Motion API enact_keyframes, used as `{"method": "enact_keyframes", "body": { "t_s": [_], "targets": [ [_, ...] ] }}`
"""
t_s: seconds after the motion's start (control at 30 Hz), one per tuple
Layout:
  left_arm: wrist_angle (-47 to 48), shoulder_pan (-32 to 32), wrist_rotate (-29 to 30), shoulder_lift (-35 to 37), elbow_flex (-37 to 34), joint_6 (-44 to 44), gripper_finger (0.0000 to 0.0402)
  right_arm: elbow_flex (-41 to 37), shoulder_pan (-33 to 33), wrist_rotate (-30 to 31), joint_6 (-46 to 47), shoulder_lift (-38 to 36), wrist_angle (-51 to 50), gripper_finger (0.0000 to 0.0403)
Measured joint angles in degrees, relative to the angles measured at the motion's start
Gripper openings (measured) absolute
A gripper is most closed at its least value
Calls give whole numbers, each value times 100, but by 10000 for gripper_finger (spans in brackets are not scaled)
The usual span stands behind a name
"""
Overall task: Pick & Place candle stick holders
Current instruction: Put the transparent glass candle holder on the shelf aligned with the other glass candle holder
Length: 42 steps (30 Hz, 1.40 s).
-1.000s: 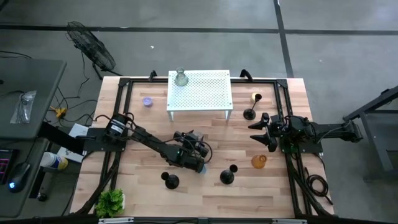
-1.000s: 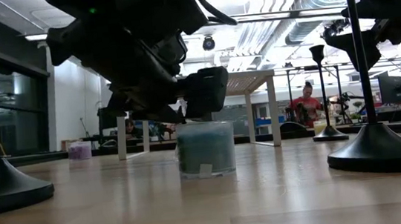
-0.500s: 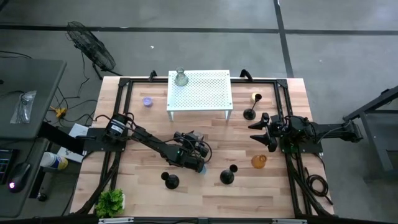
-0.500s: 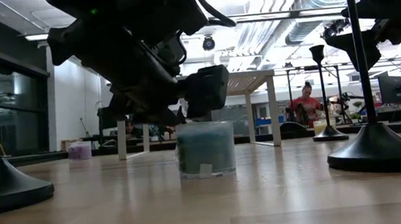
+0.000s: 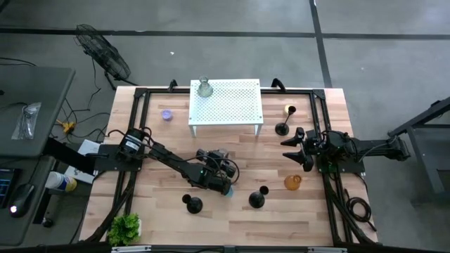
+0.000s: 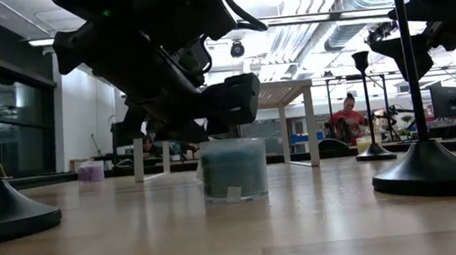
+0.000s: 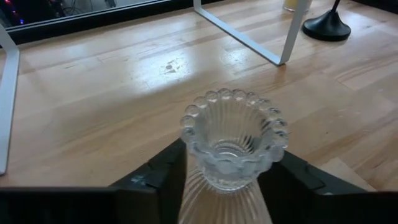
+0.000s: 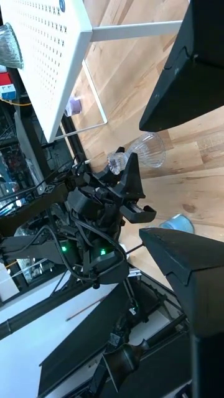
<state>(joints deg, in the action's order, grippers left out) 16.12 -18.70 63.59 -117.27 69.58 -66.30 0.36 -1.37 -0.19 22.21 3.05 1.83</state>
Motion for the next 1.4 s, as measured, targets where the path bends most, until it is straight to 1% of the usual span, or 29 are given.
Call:
{"method": "enact_keyframes", "body": {
  "t_s": [0.13, 0.23, 0.43, 0.6, 0.87, 1.0, 1.23, 1.4],
  "targets": [
    [0, 0, 3, 0, 0, -11, 130, -1, -1, 0, -2, 0, 0, 260],
    [0, 0, 11, 0, 0, -10, 117, 0, -1, -1, -1, 0, 0, 260],
    [28, 0, 18, 0, 0, -2, 121, 0, -2, 0, -1, 0, 0, 260],
    [-13, -2, 20, 0, 0, 153, 117, 0, -2, 0, -1, 0, 0, 260],
    [15, -4, 12, 149, -4, 326, 117, 0, 0, 0, 0, 0, 0, 260],
    [33, -4, 30, 348, -4, 383, 117, 0, 0, -1, 0, 0, 0, 260],
    [28, -4, 138, 813, -4, 1195, 117, 0, -2, 0, 1, 0, 2, 260],
    [-39, -7, 156, 1239, -4, 1521, 117, 0, -2, 0, -2, 0, 0, 260]
  ]
}}
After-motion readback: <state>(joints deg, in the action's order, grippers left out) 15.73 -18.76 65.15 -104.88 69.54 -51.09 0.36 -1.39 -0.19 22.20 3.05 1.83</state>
